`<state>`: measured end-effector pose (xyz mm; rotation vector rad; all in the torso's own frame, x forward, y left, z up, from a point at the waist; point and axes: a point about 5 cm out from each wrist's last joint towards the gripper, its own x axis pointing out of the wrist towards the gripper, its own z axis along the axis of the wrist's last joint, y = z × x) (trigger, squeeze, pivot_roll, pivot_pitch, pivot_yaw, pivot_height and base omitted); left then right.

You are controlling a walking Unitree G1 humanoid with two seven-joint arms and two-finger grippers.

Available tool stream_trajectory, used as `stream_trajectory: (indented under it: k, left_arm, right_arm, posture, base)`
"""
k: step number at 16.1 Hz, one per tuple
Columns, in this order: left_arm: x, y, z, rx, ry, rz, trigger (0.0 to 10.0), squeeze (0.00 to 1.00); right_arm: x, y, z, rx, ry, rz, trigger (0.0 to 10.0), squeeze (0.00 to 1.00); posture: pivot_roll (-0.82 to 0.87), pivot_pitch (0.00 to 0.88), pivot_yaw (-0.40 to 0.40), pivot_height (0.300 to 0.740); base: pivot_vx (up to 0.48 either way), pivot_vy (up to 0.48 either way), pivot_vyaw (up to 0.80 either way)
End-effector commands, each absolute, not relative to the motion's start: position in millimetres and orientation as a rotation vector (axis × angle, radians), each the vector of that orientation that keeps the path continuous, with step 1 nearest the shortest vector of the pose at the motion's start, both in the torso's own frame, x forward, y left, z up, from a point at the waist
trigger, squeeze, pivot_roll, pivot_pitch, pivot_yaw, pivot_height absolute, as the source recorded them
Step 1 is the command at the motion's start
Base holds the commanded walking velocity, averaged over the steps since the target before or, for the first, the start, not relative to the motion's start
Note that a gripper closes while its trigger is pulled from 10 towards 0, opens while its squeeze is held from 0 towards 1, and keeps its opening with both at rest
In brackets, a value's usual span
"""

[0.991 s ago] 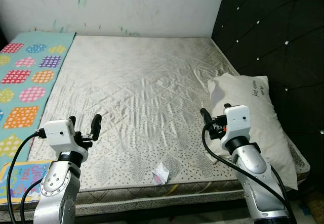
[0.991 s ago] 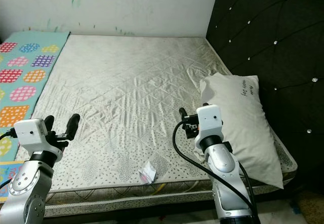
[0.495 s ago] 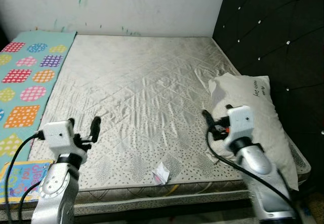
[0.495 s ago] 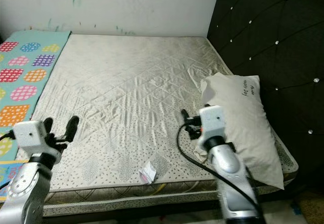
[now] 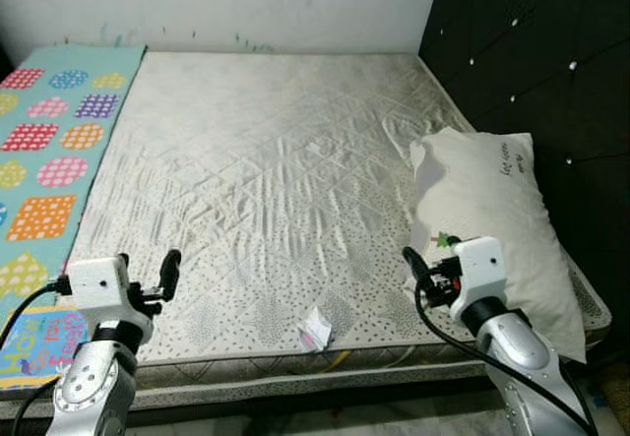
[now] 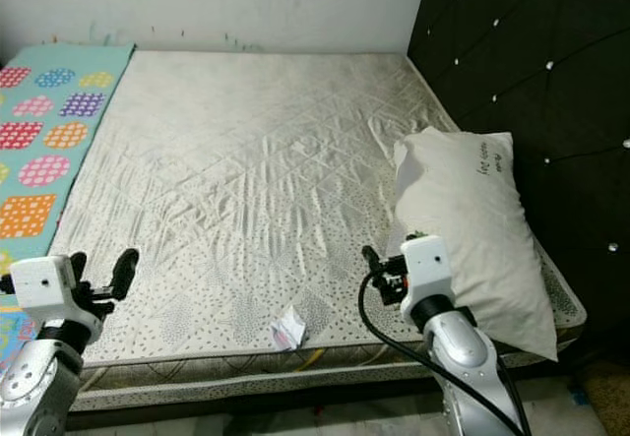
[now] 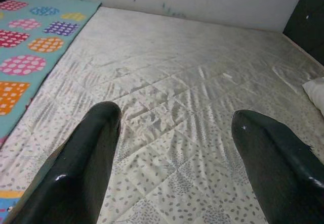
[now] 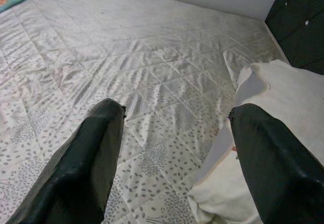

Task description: Clean up the room

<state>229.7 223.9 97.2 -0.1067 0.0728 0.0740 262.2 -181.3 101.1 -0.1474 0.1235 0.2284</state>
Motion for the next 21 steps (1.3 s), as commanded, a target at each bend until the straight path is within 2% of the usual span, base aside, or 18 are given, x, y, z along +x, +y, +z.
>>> stream_trajectory:
  k: [1, 7, 11, 15, 21]
  left_arm:
    - [228, 224, 99, -0.094, 0.078, 0.061, 10.0, 0.00]
    - [225, 224, 100, -0.090, 0.088, 0.060, 10.0, 0.00]
    - [224, 225, 101, -0.092, 0.089, 0.069, 10.0, 0.00]
    - [225, 223, 102, -0.096, 0.090, 0.069, 10.0, 0.00]
    - [222, 221, 101, -0.102, 0.091, 0.082, 10.0, 0.00]
  right_arm:
    - [260, -188, 103, -0.157, 0.119, 0.212, 10.0, 0.00]
    - [254, -183, 101, -0.151, 0.124, 0.234, 10.0, 0.00]
    - [253, -183, 102, -0.152, 0.127, 0.236, 10.0, 0.00]
    - [250, -186, 100, -0.164, 0.132, 0.249, 10.0, 0.00]
    - [247, -186, 100, -0.168, 0.141, 0.271, 10.0, 0.00]
  posture:
    - [-0.05, 0.103, -0.048, 0.740]
    - [-0.04, 0.123, -0.046, 0.740]
    - [-0.04, 0.134, -0.045, 0.706]
    - [-0.05, 0.147, -0.046, 0.702]
    - [-0.05, 0.152, -0.057, 0.636]
  base:
    - [0.000, 0.000, 0.00]
    - [0.000, 0.000, 0.00]
    - [0.000, 0.000, 0.00]
    - [0.000, 0.000, 0.00]
    - [0.000, 0.000, 0.00]
